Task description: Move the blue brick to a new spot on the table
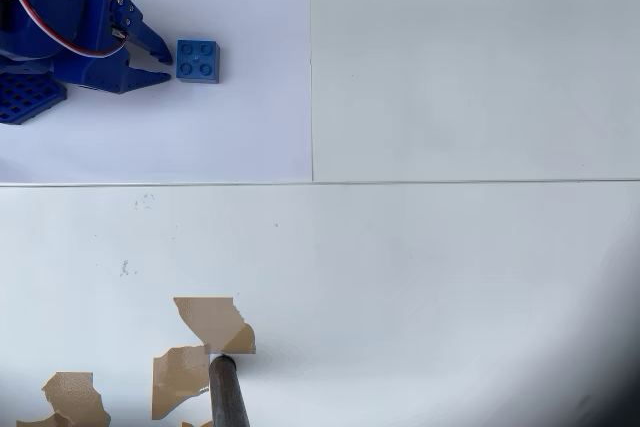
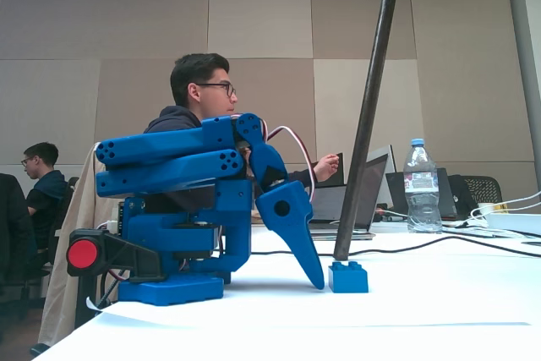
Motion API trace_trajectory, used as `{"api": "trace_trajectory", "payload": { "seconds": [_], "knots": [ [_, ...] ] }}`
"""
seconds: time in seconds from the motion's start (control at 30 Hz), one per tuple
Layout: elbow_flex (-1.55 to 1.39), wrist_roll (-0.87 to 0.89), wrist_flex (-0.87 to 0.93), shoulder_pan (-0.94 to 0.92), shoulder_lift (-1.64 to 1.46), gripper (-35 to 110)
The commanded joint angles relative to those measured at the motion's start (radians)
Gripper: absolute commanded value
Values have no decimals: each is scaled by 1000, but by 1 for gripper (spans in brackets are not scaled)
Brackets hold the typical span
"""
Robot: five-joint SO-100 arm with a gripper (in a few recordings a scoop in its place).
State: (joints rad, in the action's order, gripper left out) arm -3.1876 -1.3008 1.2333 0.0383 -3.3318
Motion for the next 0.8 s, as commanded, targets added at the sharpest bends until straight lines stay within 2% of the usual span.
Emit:
{"api": "trace_trajectory", "payload": {
  "seconds": [0.0, 0.77],
  "knots": [
    [-32, 2, -18, 3, -8, 0],
    [-32, 15, -18, 6, -8, 0]
  ]
}}
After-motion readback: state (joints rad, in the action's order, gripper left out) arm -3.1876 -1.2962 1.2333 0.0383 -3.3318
